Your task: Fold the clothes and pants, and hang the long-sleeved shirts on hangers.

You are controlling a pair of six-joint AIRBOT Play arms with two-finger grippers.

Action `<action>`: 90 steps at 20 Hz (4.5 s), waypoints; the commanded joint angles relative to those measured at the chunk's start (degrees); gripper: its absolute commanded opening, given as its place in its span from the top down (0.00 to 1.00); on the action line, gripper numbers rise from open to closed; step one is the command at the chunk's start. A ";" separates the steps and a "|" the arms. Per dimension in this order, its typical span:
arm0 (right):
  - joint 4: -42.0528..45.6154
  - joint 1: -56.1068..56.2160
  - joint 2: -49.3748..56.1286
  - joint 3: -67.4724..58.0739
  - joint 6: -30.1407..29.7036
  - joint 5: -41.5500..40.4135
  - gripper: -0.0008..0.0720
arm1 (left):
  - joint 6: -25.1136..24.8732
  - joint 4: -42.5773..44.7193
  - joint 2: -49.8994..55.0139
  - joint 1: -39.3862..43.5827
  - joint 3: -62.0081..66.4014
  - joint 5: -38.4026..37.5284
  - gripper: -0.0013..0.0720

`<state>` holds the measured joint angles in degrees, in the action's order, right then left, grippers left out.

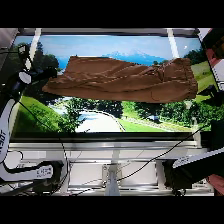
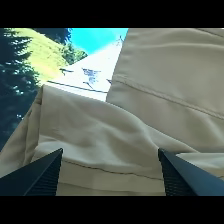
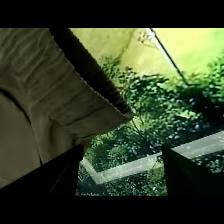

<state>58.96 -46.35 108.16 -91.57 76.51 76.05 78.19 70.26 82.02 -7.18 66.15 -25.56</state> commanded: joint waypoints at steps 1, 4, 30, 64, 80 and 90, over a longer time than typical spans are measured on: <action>-5.73 -0.28 1.25 4.90 -1.99 -1.84 0.24 | -0.02 0.02 0.04 -0.04 0.00 0.02 0.02; -8.26 -0.28 1.49 8.00 -1.42 -5.84 0.24 | -0.02 0.02 0.04 -0.04 0.00 0.00 0.02; -21.59 4.55 -1.03 7.41 -13.20 -11.65 0.94 | 4.15 0.07 0.02 -5.29 -6.32 -14.99 0.26; -14.88 4.55 -7.41 -1.95 -0.31 -1.99 0.95 | 18.38 -5.01 9.33 -10.47 7.15 1.36 0.95; 10.86 4.55 -11.02 -20.00 11.19 26.45 0.95 | 12.15 28.74 0.52 -13.05 20.37 -51.56 0.95; 19.89 4.55 -17.31 9.09 10.91 29.42 0.95 | 8.33 28.76 5.75 -13.05 15.15 -64.17 0.95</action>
<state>76.16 -41.85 91.70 -89.47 87.53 103.33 87.68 99.00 85.89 -20.27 83.11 -84.77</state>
